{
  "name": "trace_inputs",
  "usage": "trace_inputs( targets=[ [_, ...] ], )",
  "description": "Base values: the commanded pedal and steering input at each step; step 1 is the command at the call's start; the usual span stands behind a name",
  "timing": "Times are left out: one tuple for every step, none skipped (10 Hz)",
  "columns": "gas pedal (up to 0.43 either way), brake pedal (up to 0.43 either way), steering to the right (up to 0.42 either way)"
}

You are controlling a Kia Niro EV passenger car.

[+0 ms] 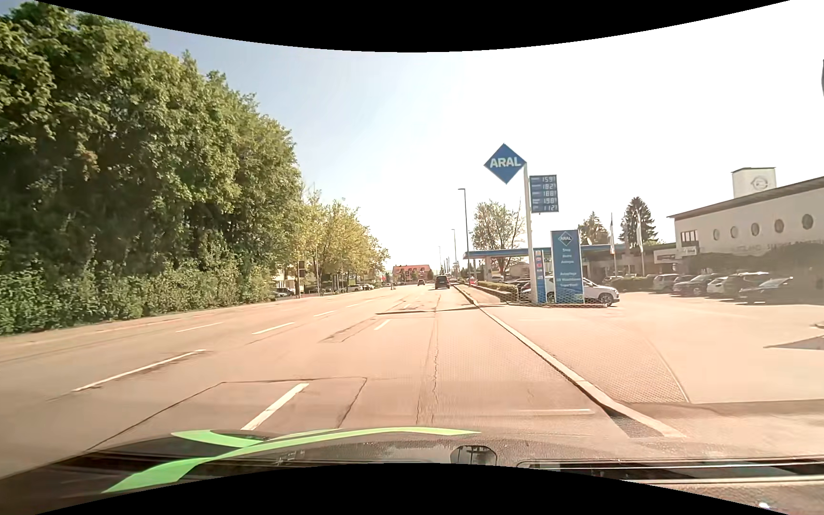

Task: Follow the waypoints while adhering to traffic rules and regulations

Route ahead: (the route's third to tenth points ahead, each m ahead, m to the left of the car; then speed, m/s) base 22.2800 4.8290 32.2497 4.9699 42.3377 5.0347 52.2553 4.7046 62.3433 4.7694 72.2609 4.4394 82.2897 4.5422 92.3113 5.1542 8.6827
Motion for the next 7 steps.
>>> trace_inputs(
  targets=[
    [0.0, 0.0, -0.002],
    [0.0, 0.0, -0.001],
    [0.0, 0.0, -0.001],
    [0.0, 0.0, -0.001],
    [0.0, 0.0, 0.0],
    [0.0, 0.0, 0.0],
    [0.0, 0.0, -0.001]
  ],
)
